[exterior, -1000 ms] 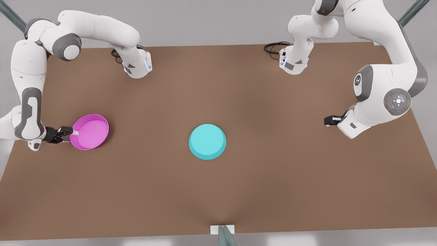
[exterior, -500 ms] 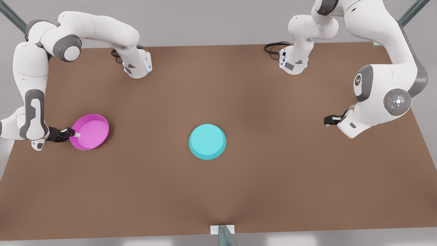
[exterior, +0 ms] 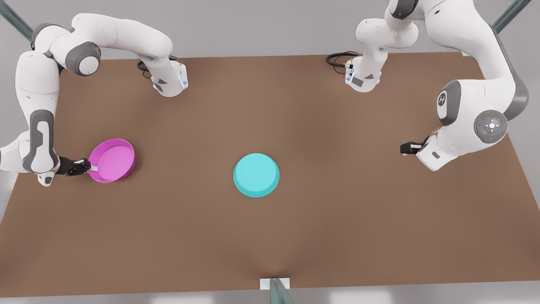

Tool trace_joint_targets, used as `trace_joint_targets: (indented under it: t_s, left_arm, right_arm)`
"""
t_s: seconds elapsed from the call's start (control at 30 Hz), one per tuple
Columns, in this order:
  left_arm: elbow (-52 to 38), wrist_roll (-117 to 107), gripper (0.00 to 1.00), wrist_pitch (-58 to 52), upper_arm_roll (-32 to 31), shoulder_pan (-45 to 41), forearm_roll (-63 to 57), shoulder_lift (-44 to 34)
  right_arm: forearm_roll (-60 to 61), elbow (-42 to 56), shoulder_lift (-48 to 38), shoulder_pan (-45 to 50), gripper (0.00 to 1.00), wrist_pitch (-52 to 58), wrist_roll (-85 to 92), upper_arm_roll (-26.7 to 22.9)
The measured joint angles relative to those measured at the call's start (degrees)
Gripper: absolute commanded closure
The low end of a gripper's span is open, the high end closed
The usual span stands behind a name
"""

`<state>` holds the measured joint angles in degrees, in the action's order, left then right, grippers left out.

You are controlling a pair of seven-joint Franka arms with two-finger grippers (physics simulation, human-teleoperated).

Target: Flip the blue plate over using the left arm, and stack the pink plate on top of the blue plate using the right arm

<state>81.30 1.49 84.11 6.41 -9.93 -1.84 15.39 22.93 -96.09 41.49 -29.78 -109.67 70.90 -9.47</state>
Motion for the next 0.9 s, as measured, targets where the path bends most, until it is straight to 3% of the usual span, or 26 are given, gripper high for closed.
trace_joint_targets:
  t_s: [0.37, 0.53, 0.63, 0.9]
  left_arm:
    - [-0.09, 0.03, 0.0, 0.0, 0.0, 0.0, 0.0, -0.09]
    - [-0.09, 0.09, 0.0, 0.0, 0.0, 0.01, 0.0, 0.0]
    - [-0.09, 0.09, 0.0, 0.0, 0.0, 0.01, 0.0, 0.0]
    - [-0.09, 0.09, 0.0, 0.09, 0.09, 0.0, 0.0, 0.0]
  right_arm:
    - [2.23, -5.62, -6.43, 5.34, 0.79, -0.97, -3.77, 0.49]
    - [5.78, -8.91, -8.57, 10.2, 0.79, -2.02, -9.79, 2.46]
    - [5.88, -12.17, -12.55, 11.51, 0.79, -4.4, -16.2, 7.04]
    - [6.9, -15.98, -17.61, 20.38, 0.79, -5.55, -24.42, 7.08]
